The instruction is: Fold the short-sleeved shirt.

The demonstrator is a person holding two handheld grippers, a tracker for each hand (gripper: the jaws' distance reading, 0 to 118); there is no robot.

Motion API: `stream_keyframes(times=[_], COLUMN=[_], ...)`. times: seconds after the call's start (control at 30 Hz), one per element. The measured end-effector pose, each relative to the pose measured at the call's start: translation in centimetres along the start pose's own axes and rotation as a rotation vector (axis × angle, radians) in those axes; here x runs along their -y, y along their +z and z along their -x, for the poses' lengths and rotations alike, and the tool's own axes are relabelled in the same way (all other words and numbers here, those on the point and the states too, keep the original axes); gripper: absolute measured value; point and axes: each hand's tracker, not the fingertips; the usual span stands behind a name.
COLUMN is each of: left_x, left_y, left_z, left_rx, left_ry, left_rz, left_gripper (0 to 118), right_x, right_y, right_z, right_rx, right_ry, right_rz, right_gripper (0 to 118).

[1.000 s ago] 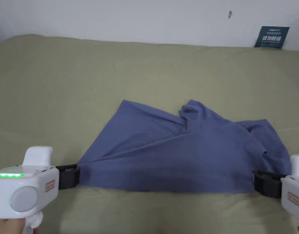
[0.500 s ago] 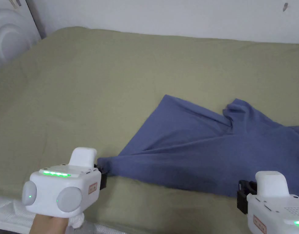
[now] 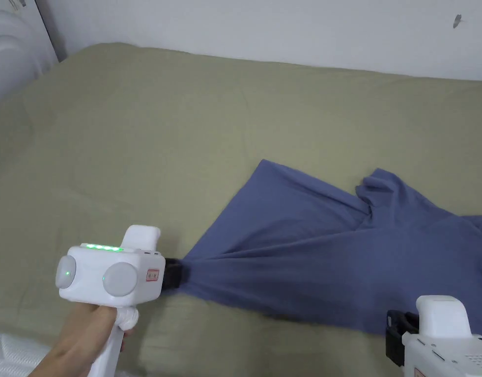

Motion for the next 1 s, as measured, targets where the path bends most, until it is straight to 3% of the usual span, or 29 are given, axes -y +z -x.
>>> stream_keyframes(times=[0.07, 0.1, 0.3, 0.47, 0.63, 0.8, 0.83, 0.87, 0.9, 0.93, 0.97, 1.0], left_x=[0.5, 0.2, 0.2, 0.5, -0.4, -0.8, -0.8, -0.9, -1.0, -1.1, -1.2, -1.2], left_y=[0.1, 0.0, 0.2, 0.7, 0.7, 0.4, 0.3, 0.2, 0.1, 0.0, -0.1, -0.1], left_z=[-0.8, -0.6, -1.4, -2.8, -2.7, -2.8, -3.0, -3.2, -3.0, -3.0, -3.2, -3.3], left_rx=[-0.007, -0.002, -0.029, -0.054, -0.049, -0.049, -0.052, -0.054, -0.056, -0.059, -0.061, -0.062], left_ry=[-0.007, -0.014, -0.023, -0.018, 0.02, 0.02, 0.017, 0.012, 0.012, 0.008, 0.0, -0.004], left_rz=[-0.015, -0.01, -0.002, -0.008, 0.016, 0.025, 0.028, 0.031, 0.034, 0.036, 0.038, 0.039], left_gripper=[8, 7, 6, 6, 6, 6, 6, 6, 6, 6, 6, 6], right_x=[-0.2, -0.5, -5.8, -13.3, -18.9, -20.7, -20.7, -20.7, -20.3, -19.7, -19.7, -19.5], right_y=[-0.2, -0.3, -2.8, -8.4, -15.8, -21.1, -21.9, -22.9, -24.2, -24.2, -24.7, -24.7], right_z=[-1.0, -1.6, -7.7, -13.2, -18.2, -19.2, -19.2, -19.4, -19.4, -18.9, -18.6, -18.4], right_rx=[-0.001, 0.004, 0.016, 0.114, 0.088, 0.051, 0.023, -0.006, 0.013, 0.068, 0.087, 0.062], right_ry=[-0.012, -0.02, -0.076, 0.024, 0.049, 0.039, 0.037, 0.036, 0.038, 0.061, 0.103, 0.079], right_rz=[0.009, 0.012, 0.006, 0.043, 0.133, 0.185, 0.213, 0.276, 0.352, 0.388, 0.334, 0.316], right_gripper=[0, 0, 0, 0, 0, 4, 23, 84, 118, 111, 115, 117])
